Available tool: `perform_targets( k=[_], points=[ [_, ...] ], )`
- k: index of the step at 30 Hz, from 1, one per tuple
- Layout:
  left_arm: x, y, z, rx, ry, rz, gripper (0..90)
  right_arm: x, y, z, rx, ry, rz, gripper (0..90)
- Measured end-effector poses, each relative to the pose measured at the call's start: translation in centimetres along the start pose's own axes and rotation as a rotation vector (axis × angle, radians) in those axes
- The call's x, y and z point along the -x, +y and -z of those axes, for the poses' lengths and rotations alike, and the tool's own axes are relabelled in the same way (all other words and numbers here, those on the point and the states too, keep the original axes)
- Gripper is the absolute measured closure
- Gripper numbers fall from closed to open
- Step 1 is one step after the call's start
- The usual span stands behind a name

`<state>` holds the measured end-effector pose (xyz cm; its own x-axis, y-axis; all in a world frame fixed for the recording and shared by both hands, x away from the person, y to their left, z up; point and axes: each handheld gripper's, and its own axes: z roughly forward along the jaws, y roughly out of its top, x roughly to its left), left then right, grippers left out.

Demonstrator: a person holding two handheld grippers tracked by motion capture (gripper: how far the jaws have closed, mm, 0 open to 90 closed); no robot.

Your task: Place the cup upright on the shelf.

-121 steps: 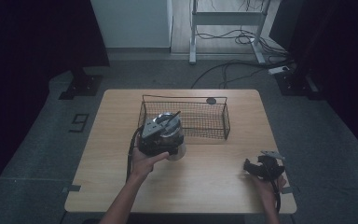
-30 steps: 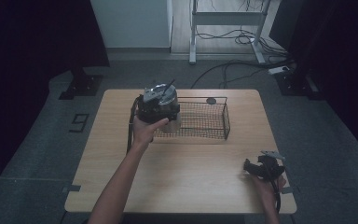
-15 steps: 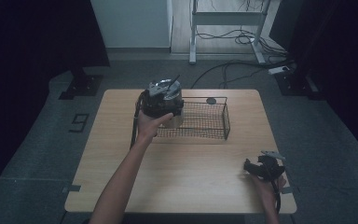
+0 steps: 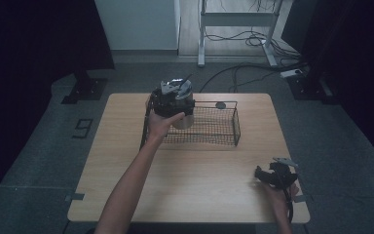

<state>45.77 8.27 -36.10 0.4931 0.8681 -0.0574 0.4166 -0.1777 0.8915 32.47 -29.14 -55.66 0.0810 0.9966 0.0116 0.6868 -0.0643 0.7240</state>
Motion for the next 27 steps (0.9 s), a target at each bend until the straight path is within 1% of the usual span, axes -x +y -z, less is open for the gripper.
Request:
perform_targets(
  k=[3, 4, 5, 6, 8, 9, 10, 13, 15, 16, 17, 18, 20, 22, 24, 27],
  points=[
    [0.0, 0.0, -0.4, -0.003, 0.007, -0.002, 3.7, 0.0, 0.0, 0.0, 0.0, 0.0, 0.0, 3.9],
    [-0.1, -0.1, -0.8, -0.007, 0.008, -0.001, 3.7, 0.0, 0.0, 0.0, -0.001, 0.0, -0.002, 3.9],
    [-0.1, -0.1, -0.8, -0.007, 0.008, -0.001, 3.7, 0.0, 0.0, 0.0, -0.001, 0.0, -0.002, 3.9],
    [-0.3, -0.1, -1.3, -0.014, 0.012, 0.004, 3.7, 0.0, 0.0, 0.0, -0.001, 0.0, -0.002, 4.0],
    [-0.4, -0.2, -1.5, -0.017, 0.011, 0.008, 3.7, 0.0, 0.0, 0.0, -0.001, 0.0, -0.001, 4.0],
    [-0.6, -0.3, -2.0, -0.023, 0.013, 0.012, 3.7, 0.0, 0.0, 0.0, -0.002, -0.001, -0.001, 4.0],
    [-0.6, -0.3, -2.0, -0.023, 0.013, 0.012, 3.7, 0.0, 0.0, 0.0, -0.002, -0.001, -0.001, 4.0],
    [-0.7, -0.4, -2.7, -0.027, 0.023, 0.012, 3.7, 0.0, 0.0, 0.0, -0.002, -0.001, -0.001, 4.1],
    [-0.8, -0.7, -3.4, -0.035, 0.025, 0.015, 3.7, 0.0, 0.0, 0.0, -0.002, -0.001, -0.001, 4.1],
    [-0.8, -0.7, -3.4, -0.035, 0.025, 0.015, 3.7, 0.0, 0.0, 0.0, -0.001, -0.001, -0.002, 4.1],
    [-0.6, -1.0, -4.0, -0.051, 0.028, 0.01, 3.7, 0.0, 0.0, 0.0, -0.001, -0.001, -0.002, 4.1],
    [-0.6, -1.0, -4.0, -0.051, 0.028, 0.01, 3.6, 0.0, 0.0, 0.0, -0.001, -0.001, -0.002, 4.1],
    [-0.5, -1.5, -4.8, -0.065, 0.039, 0.003, 3.7, 0.0, 0.0, 0.0, -0.002, -0.001, -0.002, 4.1],
    [-0.5, -1.7, -5.0, -0.07, 0.042, 0.003, 3.7, 0.0, 0.0, 0.0, -0.002, -0.001, -0.002, 4.1],
    [-0.8, -2.1, -5.6, -0.081, 0.046, 0.017, 3.7, 0.0, 0.0, 0.0, -0.002, -0.001, -0.001, 4.1],
    [-0.9, -2.3, -5.8, -0.089, 0.049, 0.023, 3.7, 0.0, 0.0, 0.0, -0.001, -0.001, -0.003, 4.1]
  ],
)
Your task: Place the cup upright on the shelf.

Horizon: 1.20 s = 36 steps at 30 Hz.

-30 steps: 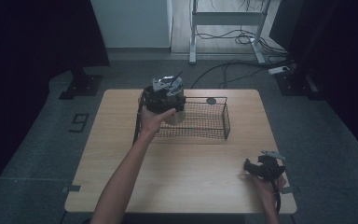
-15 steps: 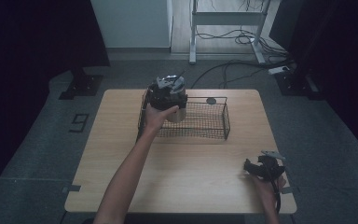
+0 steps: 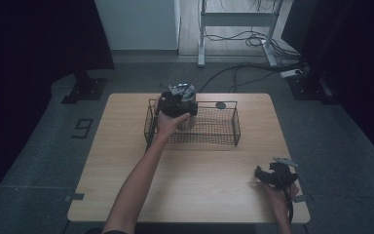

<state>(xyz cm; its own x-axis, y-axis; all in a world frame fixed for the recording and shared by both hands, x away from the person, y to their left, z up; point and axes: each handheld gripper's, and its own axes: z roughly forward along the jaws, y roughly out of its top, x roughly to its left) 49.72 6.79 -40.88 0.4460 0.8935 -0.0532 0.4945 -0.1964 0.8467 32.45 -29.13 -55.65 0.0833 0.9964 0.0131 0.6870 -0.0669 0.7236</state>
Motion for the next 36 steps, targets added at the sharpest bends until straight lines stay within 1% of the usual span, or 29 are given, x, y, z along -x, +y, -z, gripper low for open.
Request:
perform_targets(
  k=[1, 2, 4, 5, 14, 17, 30, 36],
  points=[
    [-0.1, -0.2, -0.3, -0.003, 0.009, 0.005, 3.7, 0.0, 0.0, 0.0, 0.0, 0.0, 0.0, 4.1],
    [-0.1, -0.2, -0.3, -0.003, 0.009, 0.005, 3.7, 0.0, 0.0, 0.0, 0.0, 0.0, 0.0, 4.1],
    [-0.1, -0.5, -0.6, -0.007, 0.015, -0.006, 3.7, 0.0, 0.0, 0.0, 0.0, 0.0, 0.001, 4.1],
    [-0.1, -0.7, -0.9, -0.007, 0.021, -0.002, 3.7, 0.0, 0.0, 0.0, 0.0, 0.0, 0.0, 4.1],
    [-0.1, -1.8, -2.1, -0.034, 0.025, 0.003, 3.7, 0.0, 0.0, 0.0, 0.0, -0.001, 0.001, 4.1],
    [-0.1, -2.2, -2.5, -0.049, 0.042, 0.004, 3.7, 0.0, 0.0, 0.0, 0.0, 0.0, 0.001, 4.1],
    [0.1, -3.2, -3.5, -0.077, 0.049, 0.009, 3.7, 0.0, 0.0, 0.0, 0.0, -0.001, 0.001, 4.1],
    [0.2, -3.5, -3.7, -0.081, 0.05, 0.01, 3.7, 0.0, 0.0, 0.0, 0.0, 0.0, 0.001, 4.1]
  ],
)
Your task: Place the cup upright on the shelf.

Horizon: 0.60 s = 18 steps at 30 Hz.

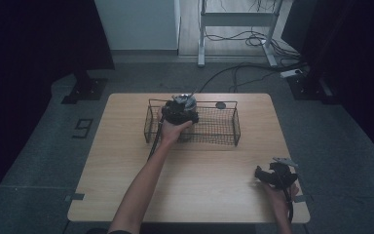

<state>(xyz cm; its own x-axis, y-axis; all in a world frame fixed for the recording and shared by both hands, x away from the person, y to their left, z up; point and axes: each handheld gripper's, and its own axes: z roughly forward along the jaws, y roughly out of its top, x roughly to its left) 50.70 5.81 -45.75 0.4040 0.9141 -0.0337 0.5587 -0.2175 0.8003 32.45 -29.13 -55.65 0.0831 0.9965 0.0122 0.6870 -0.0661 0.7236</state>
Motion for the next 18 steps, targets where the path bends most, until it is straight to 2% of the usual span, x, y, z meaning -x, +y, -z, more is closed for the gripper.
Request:
perform_targets(
  k=[11, 18],
  points=[
    [0.2, -1.1, -0.3, -0.001, -0.001, -0.005, 3.6, 0.0, 0.0, 0.0, 0.0, 0.0, 0.0, 4.1],
    [-0.4, -1.9, 0.1, 0.019, -0.023, 0.018, 3.6, 0.0, 0.0, 0.0, -0.001, -0.001, 0.001, 4.5]
  ],
)
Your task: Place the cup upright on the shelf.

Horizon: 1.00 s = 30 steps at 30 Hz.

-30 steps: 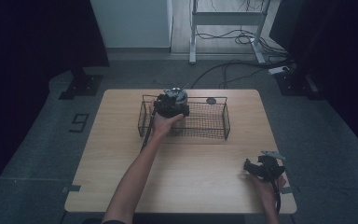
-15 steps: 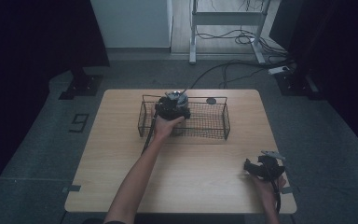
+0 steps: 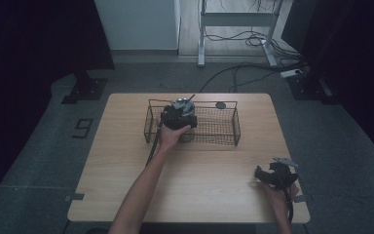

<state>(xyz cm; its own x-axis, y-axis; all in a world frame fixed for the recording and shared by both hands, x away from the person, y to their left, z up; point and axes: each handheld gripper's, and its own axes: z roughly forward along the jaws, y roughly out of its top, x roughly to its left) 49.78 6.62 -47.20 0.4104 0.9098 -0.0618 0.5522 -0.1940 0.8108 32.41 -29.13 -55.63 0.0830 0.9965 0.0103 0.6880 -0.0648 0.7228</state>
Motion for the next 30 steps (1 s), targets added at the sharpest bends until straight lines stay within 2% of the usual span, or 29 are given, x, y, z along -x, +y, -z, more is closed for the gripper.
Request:
perform_targets(
  k=[8, 10, 11, 13, 16, 18, 19, 20, 23, 30],
  points=[
    [0.1, -0.1, 0.0, 0.006, 0.004, -0.013, 3.3, 0.0, 0.0, 0.0, 0.003, 0.001, -0.002, 4.8],
    [0.3, 0.0, 0.2, 0.015, 0.033, -0.021, 2.8, 0.0, 0.0, 0.0, 0.003, 0.001, -0.003, 4.8],
    [0.4, 0.1, 0.6, 0.035, 0.049, -0.031, 2.1, 0.0, 0.0, 0.0, 0.003, 0.002, -0.003, 4.8],
    [0.2, 0.2, 1.1, 0.056, 0.023, -0.023, 1.3, 0.0, 0.0, 0.0, 0.003, 0.001, -0.003, 4.8],
    [-0.1, 0.4, 1.8, 0.08, 0.014, -0.019, 1.2, 0.0, 0.0, 0.0, 0.003, 0.002, -0.003, 4.8],
    [-0.3, 0.5, 2.8, 0.099, -0.011, -0.026, 1.2, 0.0, 0.0, 0.0, 0.003, 0.001, -0.003, 4.8],
    [-0.3, 0.5, 2.8, 0.099, -0.011, -0.026, 1.3, 0.0, 0.0, 0.0, 0.003, 0.001, -0.003, 4.8],
    [-0.4, 0.5, 3.5, 0.106, -0.037, -0.025, 1.3, 0.0, 0.0, 0.0, 0.003, 0.001, -0.003, 4.8],
    [-0.5, 0.3, 4.5, 0.117, -0.062, -0.038, 1.1, 0.0, 0.0, 0.0, 0.003, 0.001, -0.003, 4.8],
    [-0.8, -0.3, 6.2, 0.129, -0.088, -0.042, 1.5, 0.0, 0.0, 0.0, 0.002, 0.0, -0.003, 4.8]
  ],
)
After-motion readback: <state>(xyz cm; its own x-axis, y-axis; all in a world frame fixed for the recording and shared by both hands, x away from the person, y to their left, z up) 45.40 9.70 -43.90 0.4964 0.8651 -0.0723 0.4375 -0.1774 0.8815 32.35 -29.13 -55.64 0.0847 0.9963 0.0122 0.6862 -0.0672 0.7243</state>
